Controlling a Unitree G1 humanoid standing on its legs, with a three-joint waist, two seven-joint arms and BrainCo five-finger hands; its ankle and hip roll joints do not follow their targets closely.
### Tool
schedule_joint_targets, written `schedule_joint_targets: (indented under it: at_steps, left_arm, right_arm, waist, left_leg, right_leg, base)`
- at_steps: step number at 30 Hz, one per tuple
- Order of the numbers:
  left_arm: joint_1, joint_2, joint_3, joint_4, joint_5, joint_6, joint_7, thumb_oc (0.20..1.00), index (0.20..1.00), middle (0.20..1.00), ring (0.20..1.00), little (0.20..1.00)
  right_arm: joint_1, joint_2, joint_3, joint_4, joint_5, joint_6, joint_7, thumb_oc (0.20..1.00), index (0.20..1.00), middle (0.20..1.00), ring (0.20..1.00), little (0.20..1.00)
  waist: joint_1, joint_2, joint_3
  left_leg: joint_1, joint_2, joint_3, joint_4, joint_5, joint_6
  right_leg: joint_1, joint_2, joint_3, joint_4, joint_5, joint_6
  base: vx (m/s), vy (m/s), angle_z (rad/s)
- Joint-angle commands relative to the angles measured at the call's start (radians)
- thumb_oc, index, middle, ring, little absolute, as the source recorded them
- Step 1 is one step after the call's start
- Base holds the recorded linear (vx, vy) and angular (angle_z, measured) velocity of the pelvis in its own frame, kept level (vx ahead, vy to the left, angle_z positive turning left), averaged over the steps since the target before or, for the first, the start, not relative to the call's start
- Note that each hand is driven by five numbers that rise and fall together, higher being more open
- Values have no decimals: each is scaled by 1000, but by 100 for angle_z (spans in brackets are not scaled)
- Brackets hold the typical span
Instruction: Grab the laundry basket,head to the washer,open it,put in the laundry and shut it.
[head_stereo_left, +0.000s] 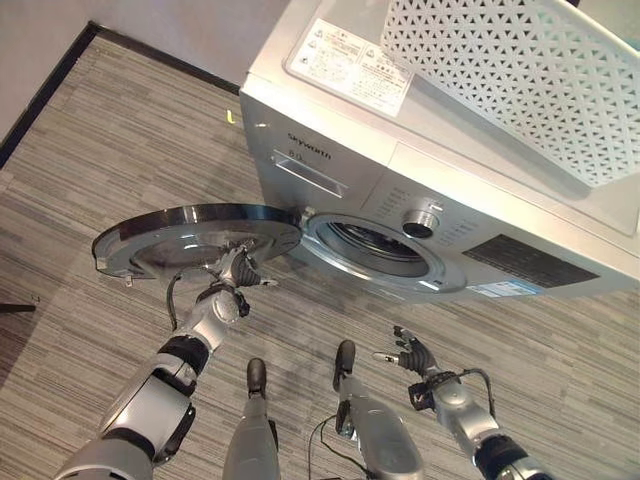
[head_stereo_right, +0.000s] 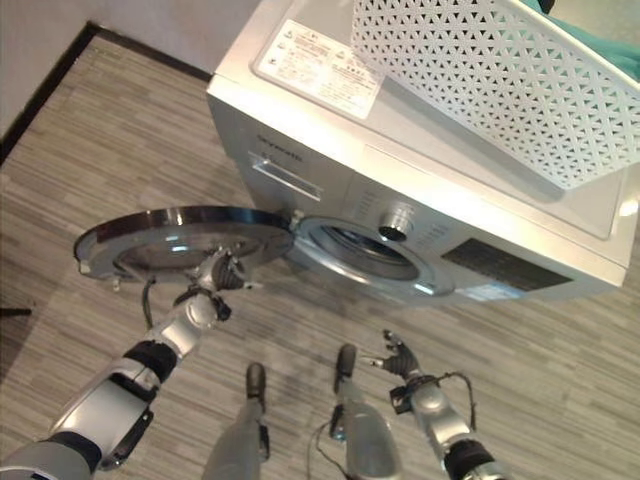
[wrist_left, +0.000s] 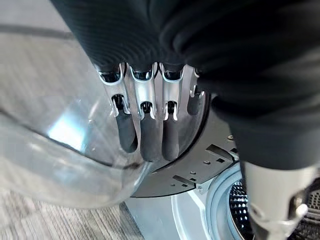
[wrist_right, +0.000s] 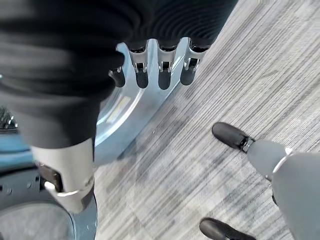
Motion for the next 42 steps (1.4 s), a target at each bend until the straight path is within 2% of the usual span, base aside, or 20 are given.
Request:
schedule_joint_targets:
  at_steps: [1, 6, 11, 18, 19, 20, 21, 23, 24, 25, 27, 28, 30, 31, 32, 33, 35, 39, 41, 42]
  left_arm:
    - [111, -2, 51, 14, -110, -57, 58, 1000, 1000, 1000, 1000, 1000]
    - [283, -69, 118, 55, -208, -77, -16, 1000, 1000, 1000, 1000, 1000]
    - [396, -106, 143, 145, -219, -75, -70, 1000, 1000, 1000, 1000, 1000]
    - [480, -132, 201, 229, -245, -64, -106, 1000, 1000, 1000, 1000, 1000]
    - [500, -139, 221, 233, -248, -59, -108, 1000, 1000, 1000, 1000, 1000]
    - [500, -139, 221, 232, -248, -59, -108, 1000, 1000, 1000, 1000, 1000]
    - [509, -143, 228, 227, -251, -54, -104, 1000, 1000, 1000, 1000, 1000]
    - [516, -146, 237, 226, -251, -58, -98, 1000, 1000, 1000, 1000, 1000]
    - [529, -152, 240, 220, -245, -62, -93, 1000, 1000, 1000, 1000, 1000]
    - [529, -153, 239, 219, -244, -62, -93, 1000, 1000, 1000, 1000, 1000]
    - [527, -154, 236, 214, -236, -67, -90, 1000, 1000, 1000, 1000, 1000]
    - [520, -153, 236, 224, -238, -71, -86, 1000, 1000, 1000, 1000, 1000]
    - [516, -155, 236, 226, -238, -72, -86, 1000, 1000, 1000, 1000, 1000]
    - [506, -151, 227, 230, -229, -74, -84, 1000, 1000, 1000, 1000, 1000]
    - [505, -152, 228, 231, -229, -74, -84, 1000, 1000, 1000, 1000, 1000]
    - [507, -143, 222, 244, -207, -70, -83, 1000, 1000, 1000, 1000, 1000]
    - [502, -145, 223, 251, -201, -70, -82, 1000, 1000, 1000, 1000, 1000]
    - [494, -140, 230, 279, -197, -70, -90, 1000, 1000, 1000, 1000, 1000]
    - [491, -139, 227, 292, -202, -71, -92, 1000, 1000, 1000, 1000, 1000]
    - [483, -137, 224, 309, -207, -67, -99, 1000, 1000, 1000, 1000, 1000]
  right_arm:
    - [76, 16, -68, 35, 127, -51, -18, 1000, 1000, 1000, 1000, 1000]
    - [86, 8, -236, 71, 194, -59, -65, 1000, 1000, 1000, 1000, 1000]
    - [90, -16, -391, 28, 240, -83, -125, 1000, 1000, 1000, 1000, 1000]
    - [134, -3, -621, -207, 362, -180, -223, 1000, 1000, 1000, 1000, 1000]
    - [148, -1, -667, -318, 311, -208, -284, 1000, 1000, 1000, 1000, 1000]
    - [150, 2, -667, -323, 309, -206, -287, 1000, 1000, 1000, 1000, 1000]
    - [160, -8, -715, -451, 199, -223, -368, 1000, 1000, 1000, 1000, 1000]
    - [159, -18, -753, -524, 128, -235, -430, 1000, 1000, 1000, 1000, 1000]
    - [136, -38, -788, -594, 16, -226, -506, 1000, 1000, 1000, 1000, 1000]
    - [137, -36, -788, -601, 10, -221, -511, 1000, 1000, 1000, 1000, 1000]
    - [80, -86, -830, -730, -174, -200, -620, 1000, 1000, 1000, 1000, 1000]
    - [26, -121, -851, -793, -241, -184, -667, 1000, 1000, 1000, 1000, 1000]
    - [22, -121, -851, -796, -246, -179, -671, 1000, 1000, 1000, 1000, 1000]
    - [-40, -180, -863, -848, -302, -165, -707, 1000, 1000, 1000, 1000, 1000]
    - [-41, -180, -863, -848, -303, -164, -707, 1000, 1000, 1000, 1000, 1000]
    - [-114, -267, -861, -932, -371, -151, -703, 1000, 1000, 1000, 1000, 1000]
    - [-134, -294, -837, -943, -380, -142, -683, 1000, 1000, 1000, 1000, 1000]
    - [-148, -390, -784, -981, -366, -136, -564, 1000, 1000, 1000, 1000, 1000]
    - [-176, -453, -741, -973, -343, -139, -511, 1000, 1000, 1000, 1000, 1000]
    - [-208, -521, -686, -964, -322, -126, -442, 1000, 1000, 1000, 1000, 1000]
  waist:
    - [39, -31, -68]
    - [37, -28, -101]
    - [28, -6, -138]
    - [8, 36, -179]
    - [-5, 52, -187]
    - [-4, 51, -189]
    - [-21, 70, -182]
    - [-26, 82, -187]
    - [-19, 89, -202]
    - [-18, 91, -203]
    - [-4, 100, -218]
    - [3, 96, -220]
    - [3, 99, -217]
    - [11, 89, -220]
    - [10, 90, -218]
    - [30, 72, -227]
    - [28, 70, -226]
    - [38, 11, -250]
    - [46, -14, -262]
    - [49, -27, -272]
  left_leg:
    - [18, -16, 74, 5, -54, 41]
    - [50, -45, 105, 38, -93, 66]
    - [93, -82, 131, 81, -152, 103]
    - [162, -130, 109, 82, -181, 147]
    - [197, -140, 99, 71, -188, 158]
    - [193, -142, 100, 70, -184, 159]
    - [222, -149, 72, 64, -187, 175]
    - [236, -154, 60, 58, -190, 180]
    - [247, -159, 53, 53, -196, 185]
    - [247, -158, 53, 52, -196, 185]
    - [249, -156, 31, 59, -209, 184]
    - [248, -153, 16, 89, -231, 185]
    - [245, -152, 16, 97, -236, 185]
    - [250, -154, -6, 119, -254, 182]
    - [250, -154, -7, 121, -255, 182]
    - [265, -154, -28, 130, -273, 176]
    - [269, -154, -39, 133, -275, 173]
    - [298, -161, -94, 112, -269, 149]
    - [306, -145, -124, 101, -261, 134]
    - [312, -118, -145, 90, -258, 123]
  right_leg:
    - [54, -79, 53, 0, -89, 102]
    - [76, -100, 88, 0, -81, 112]
    - [102, -129, 124, 22, -74, 129]
    - [108, -173, 146, 166, -107, 134]
    - [100, -177, 156, 244, -108, 136]
    - [95, -178, 157, 243, -105, 136]
    - [69, -162, 197, 363, -102, 128]
    - [53, -154, 218, 392, -105, 126]
    - [41, -157, 222, 373, -91, 121]
    - [43, -156, 221, 369, -89, 121]
    - [28, -170, 232, 273, -52, 131]
    - [21, -178, 243, 199, -37, 136]
    - [26, -177, 241, 189, -31, 137]
    - [21, -176, 265, 141, -26, 144]
    - [24, -175, 264, 138, -24, 144]
    - [12, -180, 264, 102, -6, 158]
    - [12, -176, 267, 97, -1, 160]
    - [40, -154, 326, 104, -5, 164]
    - [40, -139, 337, 133, -11, 161]
    - [41, -115, 331, 153, -40, 151]
  base:
    - [40, 93, -12]
    - [47, 112, -23]
    - [64, 157, -19]
    - [60, 182, -6]
    - [40, 116, 7]
    - [79, 225, -2]
    - [9, 110, 6]
    - [71, 126, 15]
    - [96, 81, 13]
    - [113, -10, 8]
    - [121, -74, 7]
    - [93, -71, 16]
    - [72, -44, 17]
    - [76, -43, 29]
    - [204, -138, 50]
    - [164, -121, 70]
    - [123, -94, 51]
    - [109, -145, 22]
    - [162, -256, 36]
    - [113, -241, 20]
